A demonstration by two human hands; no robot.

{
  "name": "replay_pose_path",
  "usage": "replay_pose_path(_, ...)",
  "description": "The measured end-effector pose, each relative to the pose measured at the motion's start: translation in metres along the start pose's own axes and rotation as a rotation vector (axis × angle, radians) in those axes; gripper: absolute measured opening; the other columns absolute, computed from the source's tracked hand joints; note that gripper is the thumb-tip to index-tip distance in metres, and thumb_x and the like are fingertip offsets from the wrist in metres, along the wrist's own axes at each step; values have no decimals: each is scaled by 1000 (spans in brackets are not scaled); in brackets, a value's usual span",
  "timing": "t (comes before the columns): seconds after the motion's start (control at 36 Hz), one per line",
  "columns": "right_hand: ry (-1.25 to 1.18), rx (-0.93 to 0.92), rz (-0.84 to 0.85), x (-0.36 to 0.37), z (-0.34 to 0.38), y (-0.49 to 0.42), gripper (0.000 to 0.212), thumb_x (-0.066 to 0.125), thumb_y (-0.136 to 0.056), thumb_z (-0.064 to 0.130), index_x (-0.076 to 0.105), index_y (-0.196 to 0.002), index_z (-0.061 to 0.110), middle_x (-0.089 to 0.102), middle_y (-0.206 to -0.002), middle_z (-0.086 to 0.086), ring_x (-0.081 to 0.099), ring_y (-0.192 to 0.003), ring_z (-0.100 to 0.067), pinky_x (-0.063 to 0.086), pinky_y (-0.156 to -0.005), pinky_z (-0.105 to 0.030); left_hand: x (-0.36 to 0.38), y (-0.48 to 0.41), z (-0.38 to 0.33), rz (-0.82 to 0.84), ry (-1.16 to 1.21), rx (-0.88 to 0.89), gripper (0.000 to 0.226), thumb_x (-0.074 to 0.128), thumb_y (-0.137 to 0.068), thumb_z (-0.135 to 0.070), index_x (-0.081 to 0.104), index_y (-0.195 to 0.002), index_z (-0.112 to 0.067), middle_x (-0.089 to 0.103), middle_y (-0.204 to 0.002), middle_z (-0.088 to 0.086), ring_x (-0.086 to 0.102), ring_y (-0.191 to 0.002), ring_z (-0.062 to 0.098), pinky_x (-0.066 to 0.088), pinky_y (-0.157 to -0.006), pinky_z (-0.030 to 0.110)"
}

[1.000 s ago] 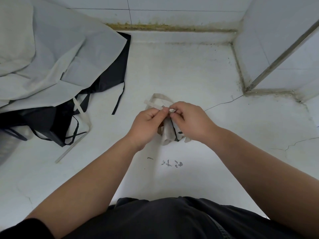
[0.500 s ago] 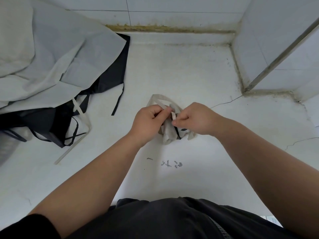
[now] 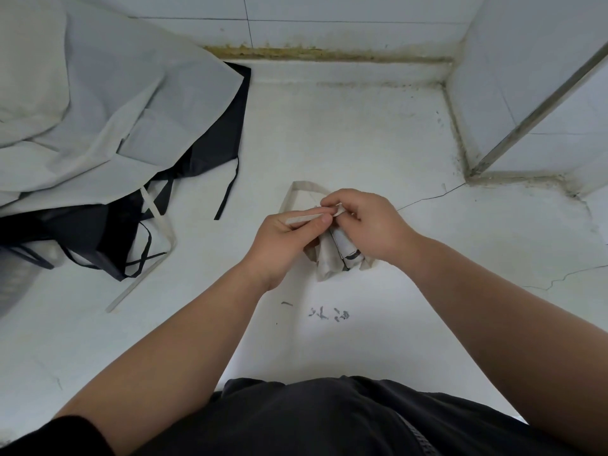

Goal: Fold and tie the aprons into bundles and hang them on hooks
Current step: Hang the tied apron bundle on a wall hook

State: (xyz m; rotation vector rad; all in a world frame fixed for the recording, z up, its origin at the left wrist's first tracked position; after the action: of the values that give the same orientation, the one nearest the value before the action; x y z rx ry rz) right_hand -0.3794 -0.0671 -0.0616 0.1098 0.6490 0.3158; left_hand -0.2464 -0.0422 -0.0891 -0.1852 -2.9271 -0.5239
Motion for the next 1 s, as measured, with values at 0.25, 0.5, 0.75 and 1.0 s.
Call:
replay_pose_path(0.25, -874, 335, 134, 2, -8, 7, 35, 51, -89, -11, 59, -111, 16, 56, -61, 10, 46, -55, -10, 40, -59, -22, -3, 1, 1, -19, 41, 8, 23, 68, -72, -29, 78, -93, -23, 74, -96, 0, 64, -85, 14, 49, -74, 30)
replay_pose_path(0.5, -1028, 311, -149, 11, -8, 15, 21, 57, -91, -4, 61, -91, 17, 61, -84, 2, 55, -69, -10, 52, -76, -35, -5, 2, 6, -150, 84, 47, 19, 63, -88, -6, 76, -84, -19, 73, -93, 2, 66, -94, 16, 51, -88, 33)
replay_pose_path(0.75, -496, 227, -533, 5, -24, 17, 28, 56, -90, 7, 54, -77, 32, 57, -82, 12, 68, -85, -26, 56, -81, -32, -8, 6, 11, -282, -31, 38, 20, 51, -98, -9, 63, -83, -15, 64, -76, -1, 59, -72, 16, 50, -68, 30)
replay_pose_path(1.0, -423, 393, -631, 4, -47, 20, 32, 56, -84, 2, 50, -67, 29, 53, -70, 10, 65, -86, -33, 52, -86, -48, -15, 11, 20, -402, 20, -19, 26, 37, -104, -12, 59, -93, -3, 70, -86, 6, 71, -78, 11, 57, -76, 25)
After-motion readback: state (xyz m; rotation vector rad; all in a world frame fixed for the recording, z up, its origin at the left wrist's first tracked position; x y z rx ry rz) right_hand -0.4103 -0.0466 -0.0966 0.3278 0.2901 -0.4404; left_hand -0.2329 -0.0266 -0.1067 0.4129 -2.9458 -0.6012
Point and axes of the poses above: each hand's wrist, its own y-axis away from the middle knuckle, its own x-axis out of the palm, z = x × y, the point moved 4 cm from there along -y, towards the middle knuckle
